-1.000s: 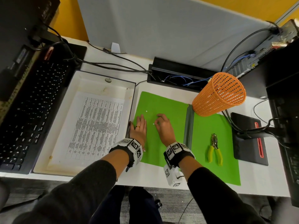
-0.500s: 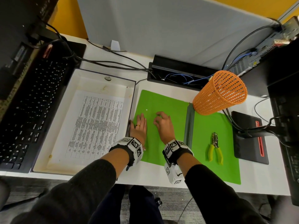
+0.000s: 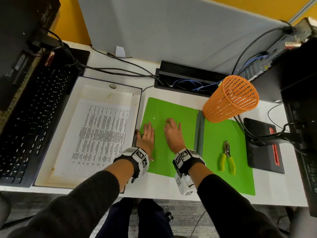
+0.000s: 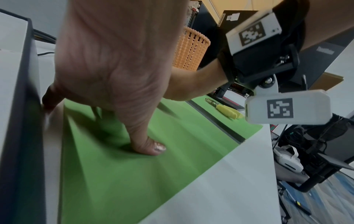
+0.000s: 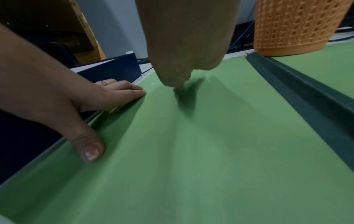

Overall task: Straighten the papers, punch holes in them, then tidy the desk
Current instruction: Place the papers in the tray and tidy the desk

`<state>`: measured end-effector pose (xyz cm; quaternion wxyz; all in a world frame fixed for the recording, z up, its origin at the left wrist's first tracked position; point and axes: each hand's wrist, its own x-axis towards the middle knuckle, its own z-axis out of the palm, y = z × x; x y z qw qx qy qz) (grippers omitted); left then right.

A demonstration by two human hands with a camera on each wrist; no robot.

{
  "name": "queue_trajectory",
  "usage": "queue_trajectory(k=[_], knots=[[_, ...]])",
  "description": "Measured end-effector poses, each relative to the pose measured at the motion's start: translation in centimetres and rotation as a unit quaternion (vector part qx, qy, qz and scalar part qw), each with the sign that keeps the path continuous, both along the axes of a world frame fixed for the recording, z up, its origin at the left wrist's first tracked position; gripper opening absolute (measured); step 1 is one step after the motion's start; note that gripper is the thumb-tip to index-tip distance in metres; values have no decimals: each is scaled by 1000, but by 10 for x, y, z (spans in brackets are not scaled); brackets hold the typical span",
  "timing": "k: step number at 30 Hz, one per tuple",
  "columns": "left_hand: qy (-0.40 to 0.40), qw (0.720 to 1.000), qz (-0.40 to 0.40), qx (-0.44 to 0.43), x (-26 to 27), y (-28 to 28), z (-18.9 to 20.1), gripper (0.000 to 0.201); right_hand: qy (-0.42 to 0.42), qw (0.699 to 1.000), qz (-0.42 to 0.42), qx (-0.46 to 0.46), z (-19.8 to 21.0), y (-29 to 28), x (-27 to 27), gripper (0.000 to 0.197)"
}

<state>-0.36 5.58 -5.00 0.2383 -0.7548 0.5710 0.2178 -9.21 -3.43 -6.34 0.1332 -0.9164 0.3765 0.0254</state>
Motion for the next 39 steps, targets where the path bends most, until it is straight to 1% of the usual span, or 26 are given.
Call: queue_trajectory(k=[2,4,5,6,8,9,10,12,14,16,18,22,30,39], knots=[[24,1000,7,-14,2,2,0,127,-22,1000,-20,-3,-5,-3,-7,33],[61,997,19,-32,6,3,1,125,-51,998,-49,2,-5,-4,-14,28],[88,994,37,-51,7,2,1,120,-66,996,-67,15,-4,-5,-18,24],[116,988,60,-81,9,-1,1,109,-87,992,-85,35,-4,-6,-20,21],[152,968,93,-174,16,-9,-4,79,-128,982,-115,74,-5,-10,-26,22],[157,958,102,-217,21,-14,-7,66,-144,977,-127,89,-7,-11,-28,25],[157,950,106,-248,25,-18,-11,60,-155,973,-138,100,-9,-11,-31,26],[167,934,121,-293,34,-27,-17,60,-187,959,-171,129,-13,-12,-34,24],[180,915,150,-329,39,-37,-21,55,-242,938,-198,149,-17,-13,-38,17],[182,900,178,-353,44,-44,-25,44,-280,926,-203,154,-21,-14,-40,12],[184,889,199,-368,46,-50,-26,32,-296,921,-197,155,-24,-16,-41,13],[192,877,216,-384,47,-54,-26,21,-314,914,-192,167,-26,-18,-43,12],[181,887,202,-373,49,-59,-20,11,-331,909,-186,175,-24,-18,-45,11],[153,911,195,-329,51,-69,-8,3,-335,905,-192,178,-24,-18,-45,11]])
